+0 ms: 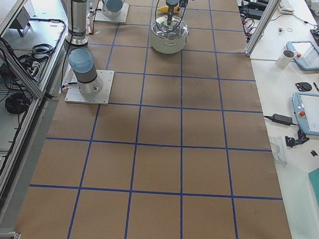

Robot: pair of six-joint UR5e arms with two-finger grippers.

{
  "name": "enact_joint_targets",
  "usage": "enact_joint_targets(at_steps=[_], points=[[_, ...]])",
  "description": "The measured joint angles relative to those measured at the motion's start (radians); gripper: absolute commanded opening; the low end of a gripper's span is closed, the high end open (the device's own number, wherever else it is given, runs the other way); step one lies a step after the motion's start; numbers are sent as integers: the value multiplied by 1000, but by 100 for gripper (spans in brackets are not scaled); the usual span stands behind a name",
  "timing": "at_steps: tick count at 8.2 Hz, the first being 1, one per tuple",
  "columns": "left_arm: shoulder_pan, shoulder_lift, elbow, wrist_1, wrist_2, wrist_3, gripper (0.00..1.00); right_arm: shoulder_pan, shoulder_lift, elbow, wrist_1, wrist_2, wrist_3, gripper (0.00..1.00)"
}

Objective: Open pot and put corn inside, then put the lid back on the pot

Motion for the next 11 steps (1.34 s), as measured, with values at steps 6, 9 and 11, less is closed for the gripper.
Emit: enact_joint_targets(at_steps=[6, 9, 11], points=[[-3, 5, 3, -9, 4, -44, 0, -35, -20, -83, 81, 27, -85, 0], [-10, 90, 13, -90, 7, -78, 0, -227, -96, -158, 251, 29, -336, 0], [-57, 183, 34, -144, -3, -100, 0, -398, -158, -161, 351, 5, -572, 0]])
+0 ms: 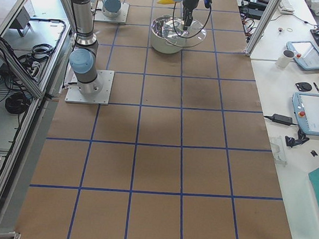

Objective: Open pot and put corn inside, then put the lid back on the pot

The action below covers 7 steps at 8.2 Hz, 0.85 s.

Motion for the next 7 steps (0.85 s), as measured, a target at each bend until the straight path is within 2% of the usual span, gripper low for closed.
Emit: enact_joint_targets(at_steps=[3, 5, 7], points=[[-189, 56, 163, -8, -3, -64, 0, -172, -25, 10, 79, -18, -216, 0], [-343, 56, 234, -7, -24, -151, 0, -197, -24, 23, 83, -26, -262, 0], [-479, 49, 246, 19, -83, -282, 0, -202, -23, 33, 81, -33, -271, 0]])
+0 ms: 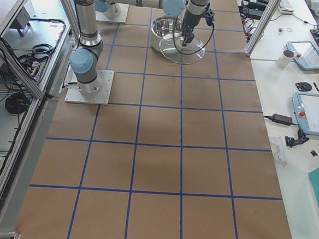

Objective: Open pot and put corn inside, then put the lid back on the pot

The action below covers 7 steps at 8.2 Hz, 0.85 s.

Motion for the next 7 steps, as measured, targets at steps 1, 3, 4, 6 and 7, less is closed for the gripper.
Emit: enact_joint_targets(at_steps=[1, 3, 4, 6, 7], points=[[-35, -9, 0, 8, -53, -36, 0, 0, 0, 2, 0, -1, -1, 0], [-68, -41, -12, 5, -144, -88, 0, -1, -1, 6, 1, 0, 0, 0], [-78, -58, -33, 9, -152, -91, 0, -1, -2, 10, 2, 1, 4, 0], [-84, -85, -71, 17, -112, -67, 0, -1, -3, 16, 4, 4, 10, 0], [-84, -95, -79, 18, -101, -50, 0, -1, -4, 17, 4, 7, 18, 0]])
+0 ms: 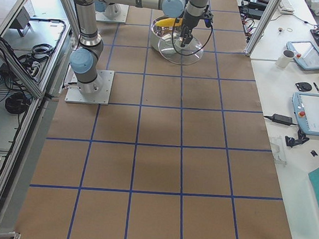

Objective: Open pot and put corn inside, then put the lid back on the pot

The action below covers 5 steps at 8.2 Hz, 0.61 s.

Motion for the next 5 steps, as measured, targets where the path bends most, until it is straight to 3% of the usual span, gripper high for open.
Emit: enact_joint_targets(at_steps=[2, 3, 5], points=[[0, -16, -4, 4, 5, 8, 49, 1, 0, 1, -2, 4, 19, 0], [1, -26, -5, 26, 4, 8, 99, 1, -1, 1, -1, 4, 24, 0], [1, -52, -5, 95, 4, 6, 100, 3, -2, 1, 0, 6, 40, 0]])
